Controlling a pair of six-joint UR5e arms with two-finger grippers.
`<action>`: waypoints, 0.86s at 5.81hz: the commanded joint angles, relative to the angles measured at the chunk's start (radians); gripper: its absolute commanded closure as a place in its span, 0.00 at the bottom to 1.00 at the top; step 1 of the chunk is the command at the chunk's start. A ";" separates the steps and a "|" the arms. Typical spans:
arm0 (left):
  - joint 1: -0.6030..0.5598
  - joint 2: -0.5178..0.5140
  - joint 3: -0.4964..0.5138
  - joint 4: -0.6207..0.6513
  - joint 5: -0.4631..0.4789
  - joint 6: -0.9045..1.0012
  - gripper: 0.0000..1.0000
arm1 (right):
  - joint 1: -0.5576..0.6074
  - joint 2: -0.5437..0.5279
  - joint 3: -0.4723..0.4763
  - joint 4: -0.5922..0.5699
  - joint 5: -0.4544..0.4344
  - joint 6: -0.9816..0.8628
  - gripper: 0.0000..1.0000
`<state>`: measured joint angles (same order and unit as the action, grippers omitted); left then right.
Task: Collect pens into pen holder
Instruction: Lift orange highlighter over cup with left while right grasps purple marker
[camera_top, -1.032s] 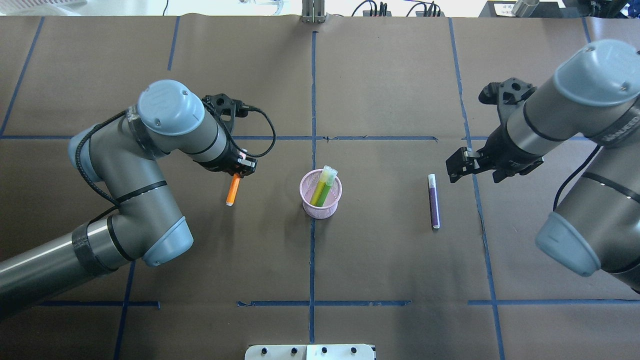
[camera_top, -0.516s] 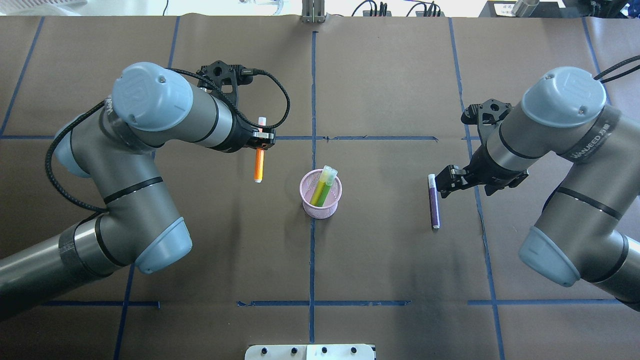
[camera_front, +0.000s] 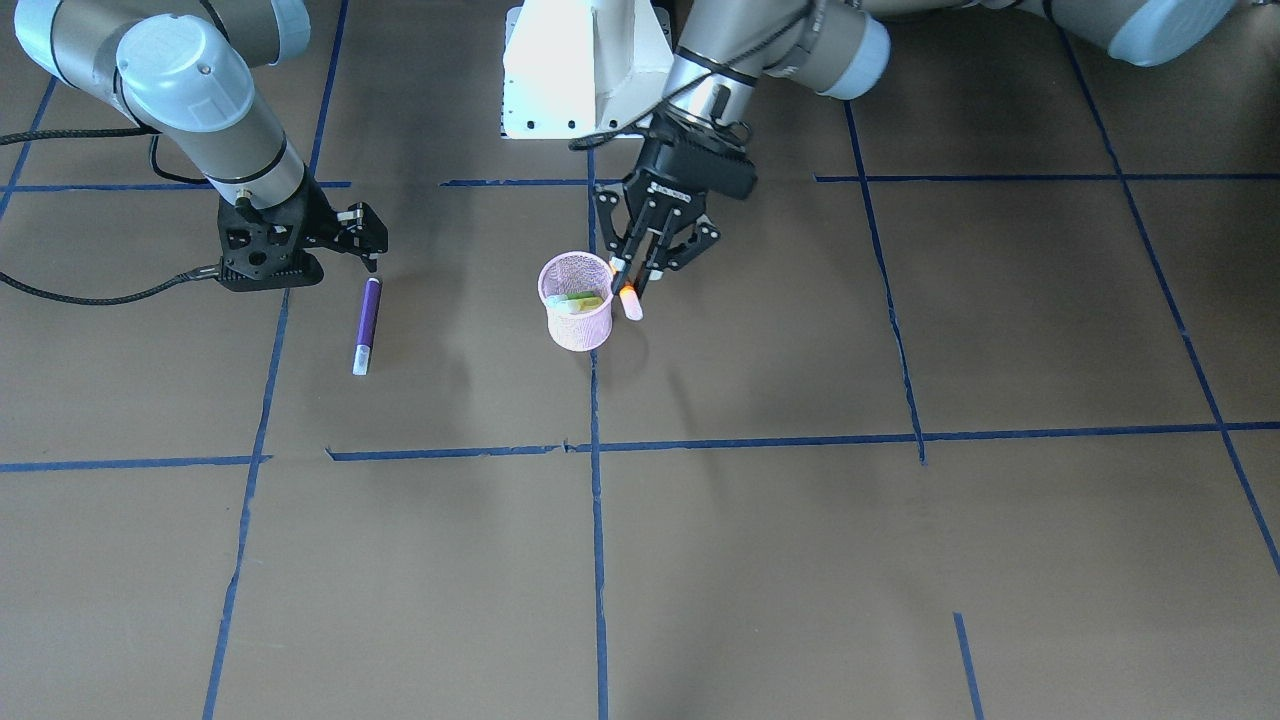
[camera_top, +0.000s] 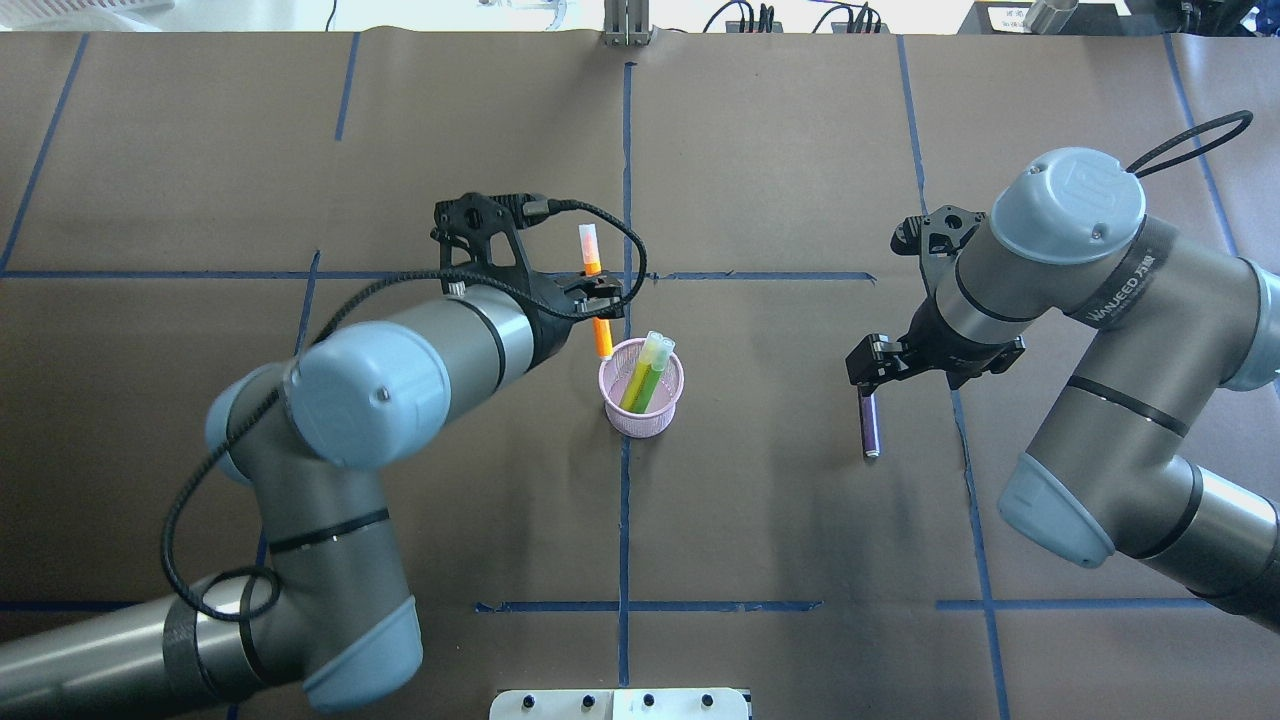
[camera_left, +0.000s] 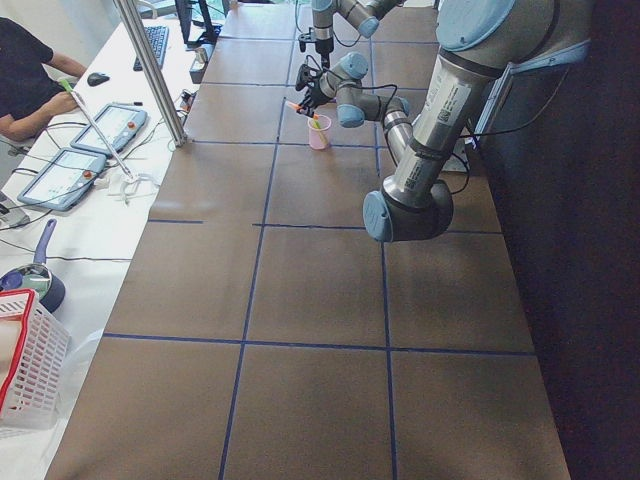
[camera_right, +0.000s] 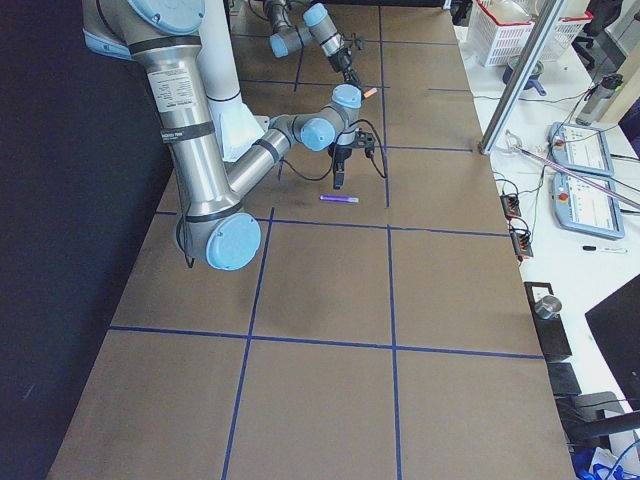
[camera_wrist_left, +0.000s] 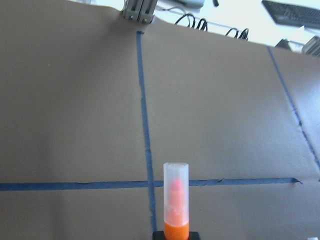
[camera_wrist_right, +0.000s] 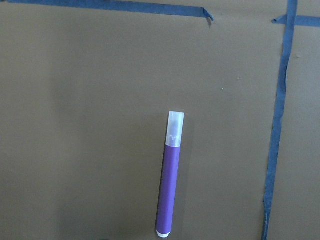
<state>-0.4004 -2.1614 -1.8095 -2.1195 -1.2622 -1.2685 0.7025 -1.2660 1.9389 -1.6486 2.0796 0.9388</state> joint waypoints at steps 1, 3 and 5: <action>0.072 0.020 0.004 -0.091 0.151 -0.002 0.97 | -0.005 0.016 -0.030 0.001 -0.001 0.002 0.02; 0.158 0.015 0.087 -0.094 0.372 0.004 0.96 | -0.009 0.030 -0.057 0.001 -0.003 0.002 0.02; 0.164 0.009 0.091 -0.096 0.400 0.000 0.94 | -0.023 0.030 -0.069 0.003 -0.003 0.003 0.02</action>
<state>-0.2399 -2.1500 -1.7234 -2.2145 -0.8748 -1.2661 0.6872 -1.2375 1.8792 -1.6470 2.0771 0.9407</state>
